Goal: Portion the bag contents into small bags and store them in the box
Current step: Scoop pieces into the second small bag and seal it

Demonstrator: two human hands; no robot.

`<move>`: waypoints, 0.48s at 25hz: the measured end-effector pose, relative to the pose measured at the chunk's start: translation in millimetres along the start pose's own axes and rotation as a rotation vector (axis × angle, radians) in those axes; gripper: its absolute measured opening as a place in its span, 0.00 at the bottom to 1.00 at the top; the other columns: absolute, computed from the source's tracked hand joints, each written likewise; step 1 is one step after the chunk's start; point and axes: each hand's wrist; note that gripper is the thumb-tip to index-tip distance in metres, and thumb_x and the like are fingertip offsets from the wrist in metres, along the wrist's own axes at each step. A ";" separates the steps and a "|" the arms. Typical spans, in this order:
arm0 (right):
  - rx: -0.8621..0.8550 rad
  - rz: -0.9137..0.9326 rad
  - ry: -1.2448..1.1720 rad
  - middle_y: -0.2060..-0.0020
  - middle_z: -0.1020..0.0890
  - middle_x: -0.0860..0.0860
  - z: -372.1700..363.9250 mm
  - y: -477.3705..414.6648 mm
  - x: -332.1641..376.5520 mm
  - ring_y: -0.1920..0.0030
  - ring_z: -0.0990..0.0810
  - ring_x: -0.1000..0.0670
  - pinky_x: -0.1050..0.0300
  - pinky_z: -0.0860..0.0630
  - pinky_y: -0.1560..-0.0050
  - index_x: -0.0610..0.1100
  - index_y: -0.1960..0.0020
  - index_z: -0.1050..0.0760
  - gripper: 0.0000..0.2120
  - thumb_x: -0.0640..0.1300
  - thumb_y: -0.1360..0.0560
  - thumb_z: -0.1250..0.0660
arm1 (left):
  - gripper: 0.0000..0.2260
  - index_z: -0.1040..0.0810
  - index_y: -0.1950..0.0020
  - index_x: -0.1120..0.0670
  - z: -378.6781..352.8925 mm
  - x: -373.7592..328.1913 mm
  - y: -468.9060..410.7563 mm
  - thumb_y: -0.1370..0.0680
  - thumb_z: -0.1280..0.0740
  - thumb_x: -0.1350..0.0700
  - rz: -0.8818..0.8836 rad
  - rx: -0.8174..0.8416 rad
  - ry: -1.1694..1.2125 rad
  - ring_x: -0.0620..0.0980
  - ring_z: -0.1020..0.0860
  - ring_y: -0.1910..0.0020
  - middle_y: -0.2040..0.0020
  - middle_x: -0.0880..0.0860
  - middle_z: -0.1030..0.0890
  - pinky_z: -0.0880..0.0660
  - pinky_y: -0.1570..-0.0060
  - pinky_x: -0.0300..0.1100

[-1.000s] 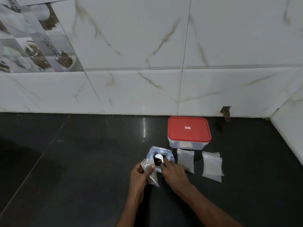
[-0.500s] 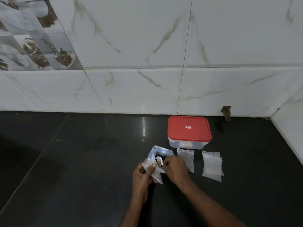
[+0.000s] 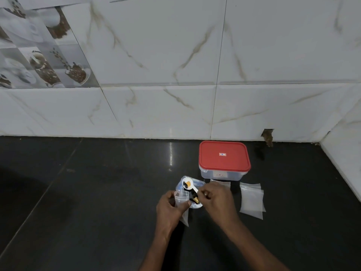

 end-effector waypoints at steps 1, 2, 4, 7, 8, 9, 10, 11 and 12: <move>0.003 0.180 0.149 0.65 0.21 0.53 -4.7 6.5 -2.4 0.70 0.24 0.56 0.59 0.27 0.70 0.45 0.62 0.19 0.03 0.41 0.30 0.30 | 0.16 0.18 0.52 0.48 -0.2 0.4 -1.2 0.36 0.18 0.51 -0.003 -0.001 -0.025 0.45 0.14 0.56 0.56 0.49 0.13 0.19 0.57 0.41; 0.036 0.317 0.294 0.63 0.21 0.52 -9.8 13.6 -5.7 0.70 0.23 0.54 0.59 0.27 0.73 0.46 0.61 0.20 0.01 0.42 0.32 0.28 | 0.17 0.18 0.52 0.47 -0.3 1.0 -1.5 0.37 0.18 0.50 -0.009 -0.002 -0.040 0.45 0.15 0.57 0.56 0.50 0.13 0.18 0.57 0.43; 0.073 0.498 0.463 0.61 0.20 0.50 -21.5 28.0 -14.9 0.70 0.23 0.52 0.58 0.29 0.76 0.45 0.59 0.20 0.08 0.41 0.36 0.24 | 0.17 0.18 0.52 0.48 -0.9 0.7 -0.5 0.38 0.19 0.49 -0.025 -0.001 -0.050 0.44 0.15 0.58 0.57 0.50 0.13 0.18 0.57 0.44; 0.011 0.611 0.471 0.58 0.19 0.48 -22.8 38.2 -20.4 0.66 0.22 0.51 0.59 0.28 0.72 0.43 0.54 0.20 0.08 0.38 0.32 0.26 | 0.19 0.18 0.52 0.49 -0.8 0.1 2.3 0.39 0.20 0.46 -0.046 0.005 -0.058 0.44 0.15 0.59 0.57 0.49 0.13 0.18 0.58 0.43; -0.024 0.633 0.469 0.58 0.19 0.48 -21.7 39.0 -19.8 0.65 0.21 0.51 0.59 0.28 0.71 0.42 0.54 0.19 0.06 0.37 0.30 0.28 | 0.19 0.18 0.52 0.50 -0.5 0.6 2.7 0.39 0.19 0.47 -0.046 0.002 -0.050 0.44 0.14 0.59 0.57 0.50 0.13 0.18 0.58 0.42; -0.043 0.640 0.477 0.58 0.19 0.48 -20.9 39.4 -19.3 0.65 0.21 0.52 0.60 0.27 0.70 0.43 0.54 0.19 0.05 0.38 0.29 0.30 | 0.19 0.18 0.52 0.50 -0.4 0.9 3.2 0.38 0.18 0.48 -0.043 -0.002 -0.041 0.44 0.14 0.59 0.57 0.50 0.13 0.18 0.58 0.41; -0.045 0.612 0.488 0.59 0.19 0.49 -20.3 38.6 -18.6 0.65 0.21 0.52 0.60 0.28 0.70 0.43 0.55 0.19 0.04 0.39 0.29 0.31 | 0.18 0.18 0.51 0.50 -0.6 0.9 3.5 0.38 0.17 0.50 -0.039 -0.004 -0.036 0.43 0.15 0.59 0.57 0.49 0.13 0.19 0.58 0.40; -0.046 0.541 0.486 0.60 0.20 0.50 -20.5 36.5 -18.8 0.66 0.22 0.52 0.59 0.27 0.71 0.44 0.56 0.19 0.04 0.39 0.29 0.32 | 0.18 0.18 0.51 0.50 -1.0 0.7 3.8 0.37 0.17 0.52 -0.038 -0.003 -0.034 0.42 0.15 0.59 0.57 0.48 0.13 0.19 0.59 0.38; -0.049 0.437 0.470 0.61 0.20 0.50 -21.3 33.3 -20.3 0.68 0.22 0.51 0.59 0.27 0.73 0.45 0.57 0.20 0.04 0.40 0.30 0.32 | 0.17 0.18 0.51 0.50 -1.1 0.5 4.3 0.36 0.17 0.54 -0.040 0.001 -0.033 0.41 0.15 0.59 0.57 0.47 0.13 0.20 0.60 0.36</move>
Point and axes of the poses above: each hand's wrist, its own y-axis away from the middle knuckle, its own z-axis out of the back of the hand, x = y × z
